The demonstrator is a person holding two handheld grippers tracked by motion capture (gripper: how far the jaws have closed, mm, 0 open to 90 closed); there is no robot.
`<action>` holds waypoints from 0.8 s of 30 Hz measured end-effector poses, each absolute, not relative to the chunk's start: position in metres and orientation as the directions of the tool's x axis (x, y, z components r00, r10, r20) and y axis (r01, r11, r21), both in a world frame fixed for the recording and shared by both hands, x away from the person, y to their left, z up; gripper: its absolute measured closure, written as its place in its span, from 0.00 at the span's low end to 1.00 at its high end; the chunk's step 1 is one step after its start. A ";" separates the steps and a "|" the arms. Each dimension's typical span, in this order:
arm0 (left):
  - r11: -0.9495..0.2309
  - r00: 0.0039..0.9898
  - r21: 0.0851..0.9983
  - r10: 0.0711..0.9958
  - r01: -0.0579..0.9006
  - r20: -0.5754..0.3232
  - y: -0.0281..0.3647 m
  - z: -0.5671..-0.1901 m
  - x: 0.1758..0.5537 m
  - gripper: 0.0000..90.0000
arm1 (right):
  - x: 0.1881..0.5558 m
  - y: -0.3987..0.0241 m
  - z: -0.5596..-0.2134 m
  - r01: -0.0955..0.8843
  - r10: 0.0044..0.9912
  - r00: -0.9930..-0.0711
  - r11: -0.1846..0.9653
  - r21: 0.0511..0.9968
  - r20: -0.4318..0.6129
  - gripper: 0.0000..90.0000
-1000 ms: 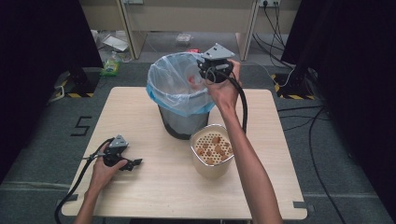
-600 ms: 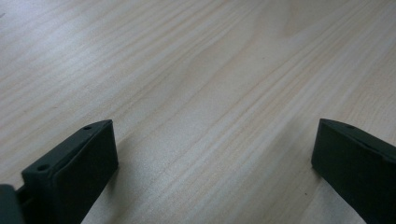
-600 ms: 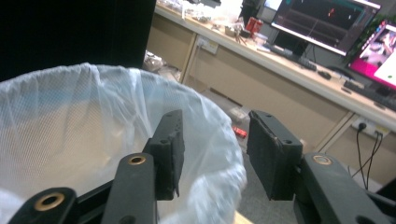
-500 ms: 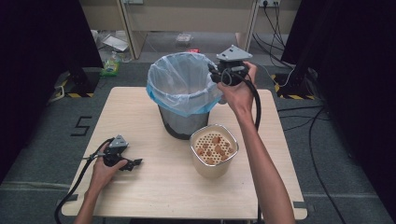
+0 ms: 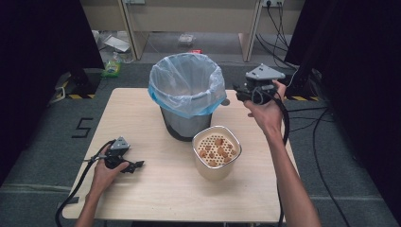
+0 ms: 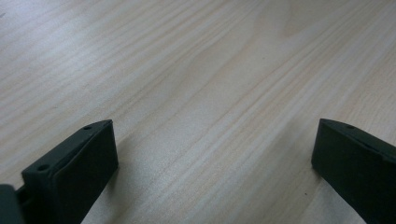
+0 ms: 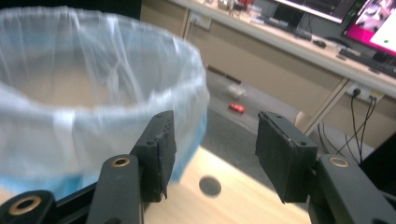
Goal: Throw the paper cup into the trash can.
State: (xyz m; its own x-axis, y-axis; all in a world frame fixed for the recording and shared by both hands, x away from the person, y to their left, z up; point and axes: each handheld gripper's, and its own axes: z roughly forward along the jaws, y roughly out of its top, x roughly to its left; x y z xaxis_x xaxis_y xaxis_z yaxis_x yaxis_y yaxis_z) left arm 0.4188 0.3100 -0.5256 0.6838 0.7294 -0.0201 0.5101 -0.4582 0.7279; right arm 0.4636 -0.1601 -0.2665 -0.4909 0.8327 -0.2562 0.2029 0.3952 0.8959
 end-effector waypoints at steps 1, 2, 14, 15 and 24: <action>-0.458 0.684 0.728 0.730 0.510 -0.020 0.310 -0.526 0.419 0.00 | 0.461 -0.164 -0.271 0.208 0.831 -0.493 0.398 0.893 -0.256 0.52; -0.458 0.684 0.728 0.730 0.510 -0.020 0.310 -0.526 0.419 0.00 | 0.458 -0.168 -0.276 0.216 0.835 -0.489 0.396 0.893 -0.252 0.52; -0.455 0.681 0.728 0.732 0.513 -0.021 0.310 -0.526 0.418 0.00 | 0.435 -0.216 -0.332 0.317 0.852 -0.462 0.417 0.852 -0.245 0.49; -0.456 0.681 0.728 0.732 0.512 -0.021 0.310 -0.526 0.418 0.00 | 0.434 -0.219 -0.336 0.322 0.855 -0.458 0.414 0.852 -0.242 0.49; -0.456 0.681 0.728 0.732 0.513 -0.021 0.310 -0.526 0.418 0.00 | 0.420 -0.237 -0.370 0.370 0.868 -0.452 0.391 0.843 -0.204 0.48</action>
State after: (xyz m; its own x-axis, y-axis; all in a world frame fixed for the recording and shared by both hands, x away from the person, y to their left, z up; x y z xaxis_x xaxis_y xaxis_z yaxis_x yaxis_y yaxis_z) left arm 0.4183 0.3097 -0.5256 0.6808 0.7322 -0.0210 0.5125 -0.4557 0.7278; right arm 0.4197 -0.2367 -0.3704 -0.4525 0.8681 -0.2040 0.3699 0.3909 0.8428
